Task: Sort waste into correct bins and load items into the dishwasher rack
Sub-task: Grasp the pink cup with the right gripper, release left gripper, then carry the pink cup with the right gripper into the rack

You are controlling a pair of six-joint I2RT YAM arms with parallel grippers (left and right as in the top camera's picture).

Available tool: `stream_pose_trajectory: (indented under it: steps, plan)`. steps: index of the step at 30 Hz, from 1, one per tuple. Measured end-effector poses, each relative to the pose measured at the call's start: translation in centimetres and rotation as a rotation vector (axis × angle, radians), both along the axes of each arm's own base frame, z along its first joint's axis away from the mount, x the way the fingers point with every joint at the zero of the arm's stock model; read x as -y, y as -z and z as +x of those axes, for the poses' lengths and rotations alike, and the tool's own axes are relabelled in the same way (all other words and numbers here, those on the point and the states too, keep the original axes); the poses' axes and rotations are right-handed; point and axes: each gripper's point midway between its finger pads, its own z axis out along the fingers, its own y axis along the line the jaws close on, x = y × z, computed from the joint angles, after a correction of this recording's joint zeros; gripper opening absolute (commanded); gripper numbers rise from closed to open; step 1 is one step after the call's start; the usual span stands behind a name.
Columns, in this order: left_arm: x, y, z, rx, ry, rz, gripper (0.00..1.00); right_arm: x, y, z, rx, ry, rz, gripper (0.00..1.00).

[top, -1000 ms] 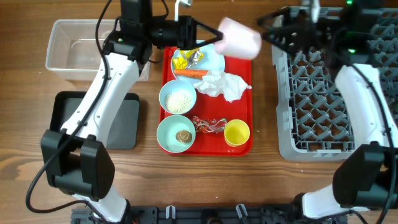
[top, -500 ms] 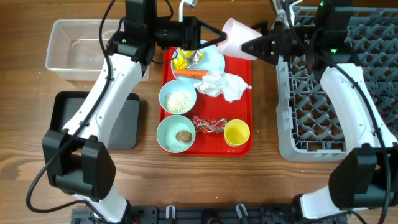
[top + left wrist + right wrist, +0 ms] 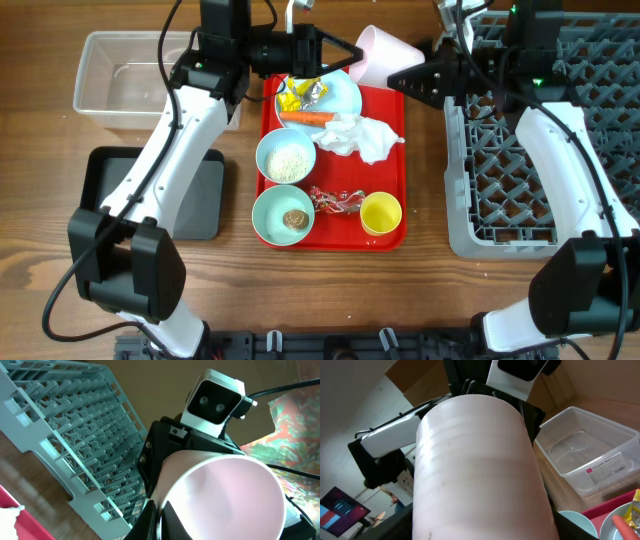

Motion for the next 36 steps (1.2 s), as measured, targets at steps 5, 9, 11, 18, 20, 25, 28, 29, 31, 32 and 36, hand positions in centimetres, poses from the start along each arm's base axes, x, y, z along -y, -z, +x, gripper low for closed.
stream_pose_trajectory:
  steps: [5,9,11,18,20,25,28,29,31,32,36]
  plan:
    - [0.0,0.0,0.0,-0.002,0.0,0.0,0.21,0.0,0.0,0.0,0.0,0.0,0.0,0.66]
    - [0.0,0.0,0.0,-0.003,0.0,0.0,0.27,0.0,0.0,0.0,0.002,0.0,0.0,0.64]
    - [0.0,0.1,0.0,-0.008,0.0,0.001,0.17,0.0,-0.1,0.0,0.011,0.0,0.0,0.63]
    - [0.0,0.3,-0.1,-0.029,0.001,0.007,0.04,0.0,-0.3,0.2,0.049,0.0,0.001,0.71]
    - [0.1,0.3,-0.2,-0.027,0.002,0.007,0.04,0.0,-0.6,0.3,0.073,0.0,0.002,0.74]
    - [1.0,0.4,-0.7,-0.023,0.017,0.012,0.04,0.0,-2.0,0.7,0.134,0.001,0.005,0.74]
    - [1.1,0.4,-0.8,-0.024,0.018,0.012,0.04,0.0,-2.1,0.7,0.104,0.001,0.004,0.72]
    - [1.1,0.4,-0.8,-0.024,0.018,0.012,0.04,0.0,-2.1,0.7,0.101,0.001,0.004,0.68]
    - [1.1,0.4,-0.8,-0.023,0.02,0.011,0.04,0.0,-2.1,0.7,0.09,0.001,0.004,0.62]
    - [1.1,0.4,-0.8,-0.023,0.022,0.01,0.06,0.0,-2.1,0.8,0.085,0.002,0.004,0.59]
    - [1.4,0.4,-1.1,-0.017,0.032,0.011,0.25,0.1,-2.1,0.8,0.079,0.003,0.004,0.57]
